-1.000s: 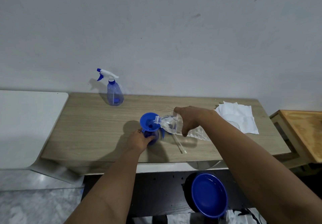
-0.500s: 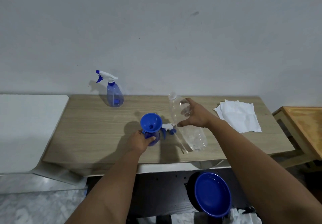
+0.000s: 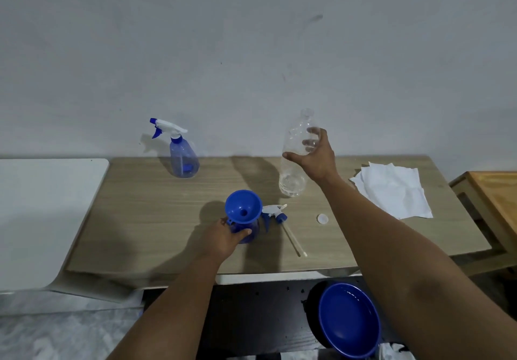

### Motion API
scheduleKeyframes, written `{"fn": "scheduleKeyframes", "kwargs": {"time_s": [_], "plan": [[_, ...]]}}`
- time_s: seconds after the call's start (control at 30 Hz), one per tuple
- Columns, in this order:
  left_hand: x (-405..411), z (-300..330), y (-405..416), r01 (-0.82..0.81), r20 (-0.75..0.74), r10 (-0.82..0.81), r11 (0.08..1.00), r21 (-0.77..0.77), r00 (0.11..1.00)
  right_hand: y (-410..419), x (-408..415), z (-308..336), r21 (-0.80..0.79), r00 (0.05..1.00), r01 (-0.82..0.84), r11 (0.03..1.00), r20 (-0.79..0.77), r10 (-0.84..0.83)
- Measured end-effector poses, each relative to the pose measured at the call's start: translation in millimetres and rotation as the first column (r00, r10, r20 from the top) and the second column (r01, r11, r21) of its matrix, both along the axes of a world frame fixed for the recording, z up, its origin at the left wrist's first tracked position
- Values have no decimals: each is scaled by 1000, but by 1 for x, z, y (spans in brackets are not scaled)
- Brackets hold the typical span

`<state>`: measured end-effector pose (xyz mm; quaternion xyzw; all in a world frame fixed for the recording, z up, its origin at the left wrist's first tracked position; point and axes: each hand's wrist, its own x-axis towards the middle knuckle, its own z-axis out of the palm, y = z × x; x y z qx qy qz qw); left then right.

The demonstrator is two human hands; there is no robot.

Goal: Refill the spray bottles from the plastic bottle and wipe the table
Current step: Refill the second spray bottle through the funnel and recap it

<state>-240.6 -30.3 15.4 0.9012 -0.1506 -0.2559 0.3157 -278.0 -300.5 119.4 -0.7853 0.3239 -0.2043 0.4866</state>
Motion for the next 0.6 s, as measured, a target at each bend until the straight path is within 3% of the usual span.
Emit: {"fn": "scheduleKeyframes", "kwargs": {"time_s": [0.2,0.37,0.6], "plan": [[1,2,1,21,14,-22,999,39,1000,9,6,-24,56,998,22,998,51,-25],[3,-2,1,7,-39,-8,1000,-22,999,19,6,-38,54,998,39,998,50,-42],[1,0,1,8,-48,-11,999,-46,999,25,-3,-39,41,994,46,998,-99,-42]]}}
